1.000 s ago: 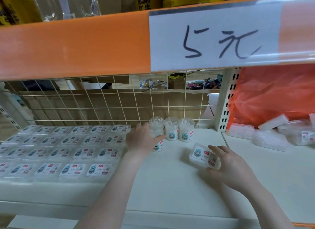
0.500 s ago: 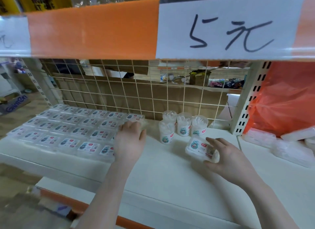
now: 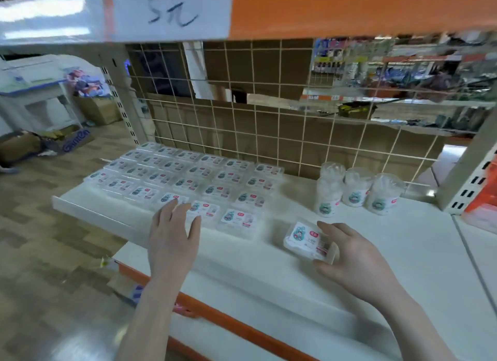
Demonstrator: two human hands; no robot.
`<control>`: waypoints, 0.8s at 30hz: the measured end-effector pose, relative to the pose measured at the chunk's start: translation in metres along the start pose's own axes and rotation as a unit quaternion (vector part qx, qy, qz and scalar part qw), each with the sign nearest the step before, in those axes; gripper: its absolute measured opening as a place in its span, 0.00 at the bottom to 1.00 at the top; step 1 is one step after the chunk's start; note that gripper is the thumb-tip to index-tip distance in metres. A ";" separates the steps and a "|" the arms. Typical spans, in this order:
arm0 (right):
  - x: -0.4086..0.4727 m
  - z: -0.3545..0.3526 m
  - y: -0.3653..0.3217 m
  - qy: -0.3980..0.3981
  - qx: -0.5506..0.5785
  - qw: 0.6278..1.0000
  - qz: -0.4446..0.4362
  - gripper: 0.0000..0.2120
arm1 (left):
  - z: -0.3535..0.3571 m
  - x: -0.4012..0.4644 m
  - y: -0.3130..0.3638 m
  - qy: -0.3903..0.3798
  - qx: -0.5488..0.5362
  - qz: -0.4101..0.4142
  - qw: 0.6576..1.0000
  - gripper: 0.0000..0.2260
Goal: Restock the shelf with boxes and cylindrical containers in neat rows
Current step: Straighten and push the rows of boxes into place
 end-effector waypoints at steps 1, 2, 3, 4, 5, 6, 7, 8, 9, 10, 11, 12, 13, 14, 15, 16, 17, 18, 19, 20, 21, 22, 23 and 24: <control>0.001 0.008 -0.013 0.007 0.000 1.000 0.007 0.35 | -0.002 0.005 -0.014 -0.001 -0.005 0.005 1.000 0.16; 0.002 0.014 -0.026 0.014 0.002 1.000 0.014 0.35 | -0.005 0.010 -0.028 -0.001 -0.011 0.007 1.000 0.16; 0.003 0.019 -0.038 0.022 0.004 1.000 0.018 0.35 | -0.007 0.015 -0.041 -0.001 -0.019 0.004 1.000 0.16; 0.004 0.026 -0.054 0.032 0.003 0.999 0.022 0.35 | -0.010 0.022 -0.058 -0.001 -0.026 0.001 1.000 0.16; 0.005 0.031 -0.068 0.042 0.003 0.999 0.028 0.35 | -0.013 0.028 -0.073 0.001 -0.031 0.001 1.000 0.16; 0.007 0.038 -0.082 0.050 0.005 0.998 0.036 0.34 | -0.016 0.034 -0.087 0.004 -0.036 0.005 0.999 0.15; 0.007 0.043 -0.095 0.057 0.007 0.997 0.042 0.34 | -0.019 0.040 -0.099 0.006 -0.037 0.010 0.999 0.15; 0.008 0.046 -0.107 0.061 0.008 0.997 0.046 0.34 | -0.022 0.044 -0.109 0.006 -0.037 0.013 0.999 0.15; 0.009 0.051 -0.120 0.063 0.008 0.997 0.050 0.34 | -0.025 0.049 -0.120 -0.001 -0.036 0.011 0.999 0.15; 0.010 0.056 -0.131 0.061 0.007 0.997 0.052 0.34 | -0.027 0.052 -0.130 -0.009 -0.035 0.008 0.999 0.15; 0.012 0.061 -0.141 0.056 0.006 0.997 0.053 0.34 | -0.029 0.056 -0.139 -0.014 -0.033 0.005 0.999 0.16; 0.014 0.065 -0.151 0.051 0.003 0.997 0.051 0.34 | -0.032 0.059 -0.148 -0.016 -0.032 0.002 0.999 0.16; 0.016 0.069 -0.160 0.044 0.000 0.998 0.046 0.35 | -0.034 0.062 -0.154 -0.016 -0.031 -0.002 0.999 0.16; 0.020 0.072 -0.169 0.041 -0.003 0.998 0.041 0.35 | -0.036 0.067 -0.161 -0.016 -0.030 -0.006 0.999 0.16; 0.025 0.075 -0.177 0.036 -0.005 0.999 0.038 0.35 | -0.037 0.071 -0.167 -0.015 -0.029 -0.010 0.999 0.16; 0.031 0.079 -0.184 0.034 -0.005 0.999 0.035 0.35 | -0.038 0.075 -0.172 -0.012 -0.031 -0.015 0.999 0.16; 0.036 0.082 -0.189 0.035 -0.004 0.999 0.031 0.35 | -0.039 0.080 -0.177 -0.006 -0.034 -0.020 0.999 0.16; 0.042 0.084 -0.194 0.038 -0.003 0.999 0.026 0.35 | -0.040 0.084 -0.180 0.000 -0.036 -0.023 0.999 0.15; 0.048 0.088 -0.200 0.042 -0.001 0.999 0.020 0.35 | -0.040 0.087 -0.185 0.006 -0.038 -0.025 0.999 0.15; 0.054 0.091 -0.205 0.044 0.002 0.999 0.014 0.35 | -0.040 0.091 -0.189 0.010 -0.038 -0.027 0.999 0.14; 0.060 0.096 -0.211 0.045 0.006 0.999 0.008 0.34 | -0.039 0.095 -0.194 0.013 -0.034 -0.030 0.999 0.14; 0.065 0.102 -0.216 0.043 0.010 0.999 0.002 0.34 | -0.039 0.100 -0.200 0.014 -0.029 -0.035 0.999 0.14; 0.071 0.107 -0.220 0.038 0.013 0.999 -0.002 0.34 | -0.039 0.105 -0.205 0.015 -0.024 -0.041 0.999 0.15; 0.078 0.113 -0.224 0.035 0.017 0.999 -0.010 0.34 | -0.039 0.110 -0.213 0.020 -0.018 -0.048 0.999 0.15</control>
Point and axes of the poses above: each hand's wrist, its own x-axis towards the middle knuckle, its own z-axis out of the palm, y = z × x, the point moved 9 cm from there along x, towards the middle knuckle, and after that the axes turned 12 degrees about y, right-handed, at the moved point
